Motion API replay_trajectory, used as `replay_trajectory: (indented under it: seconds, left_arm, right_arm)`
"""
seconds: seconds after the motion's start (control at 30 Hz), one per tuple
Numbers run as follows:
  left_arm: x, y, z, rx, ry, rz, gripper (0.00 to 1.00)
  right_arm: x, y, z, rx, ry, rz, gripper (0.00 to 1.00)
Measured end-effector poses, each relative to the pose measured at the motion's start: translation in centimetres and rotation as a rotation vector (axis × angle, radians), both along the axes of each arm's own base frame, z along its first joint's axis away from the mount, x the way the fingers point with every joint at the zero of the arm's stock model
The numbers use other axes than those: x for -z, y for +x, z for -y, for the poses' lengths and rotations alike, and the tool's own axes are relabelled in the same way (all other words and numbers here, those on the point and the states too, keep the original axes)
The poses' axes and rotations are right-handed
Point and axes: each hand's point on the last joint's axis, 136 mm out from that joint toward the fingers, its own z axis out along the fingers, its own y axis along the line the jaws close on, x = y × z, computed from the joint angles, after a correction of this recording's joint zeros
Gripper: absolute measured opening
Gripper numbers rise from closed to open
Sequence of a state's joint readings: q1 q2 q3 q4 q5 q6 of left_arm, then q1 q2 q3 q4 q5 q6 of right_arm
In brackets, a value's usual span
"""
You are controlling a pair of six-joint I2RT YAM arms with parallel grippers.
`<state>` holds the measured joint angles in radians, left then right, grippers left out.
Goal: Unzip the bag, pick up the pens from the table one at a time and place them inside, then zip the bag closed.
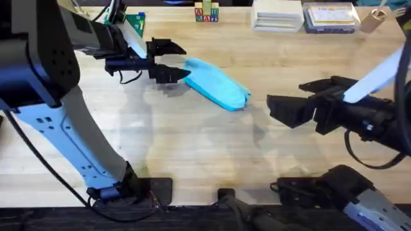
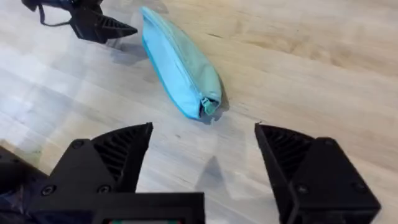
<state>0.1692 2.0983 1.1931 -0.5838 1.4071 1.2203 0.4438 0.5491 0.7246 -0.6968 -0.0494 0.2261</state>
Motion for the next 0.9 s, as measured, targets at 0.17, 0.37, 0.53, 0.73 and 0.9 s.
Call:
replay_trajectory:
  seconds: [0.17, 0.37, 0.53, 0.73, 0.9]
  left_arm:
    - [0.0, 0.0, 0.0, -0.001, 0.000, 0.002, 0.992]
    - [-0.3, 0.1, -0.1, 0.000, -0.017, 0.020, 0.996]
    - [-1.4, 0.3, -0.7, -0.009, 0.014, 0.094, 0.997]
    - [-6.5, 0.0, -1.0, -0.019, 0.113, 0.243, 0.995]
    - [-11.4, -2.1, -1.4, -0.086, 0.265, 0.222, 0.995]
  right_arm:
    - [0.0, 0.0, 0.0, -0.032, -0.039, 0.024, 0.997]
    - [0.0, 0.0, 0.0, -0.044, -0.055, 0.032, 0.997]
    - [0.0, 0.0, 0.0, -0.045, -0.056, 0.032, 0.997]
    - [0.0, 0.0, 0.0, -0.045, -0.055, 0.032, 0.997]
    - [0.0, 0.0, 0.0, -0.045, -0.056, 0.031, 0.998]
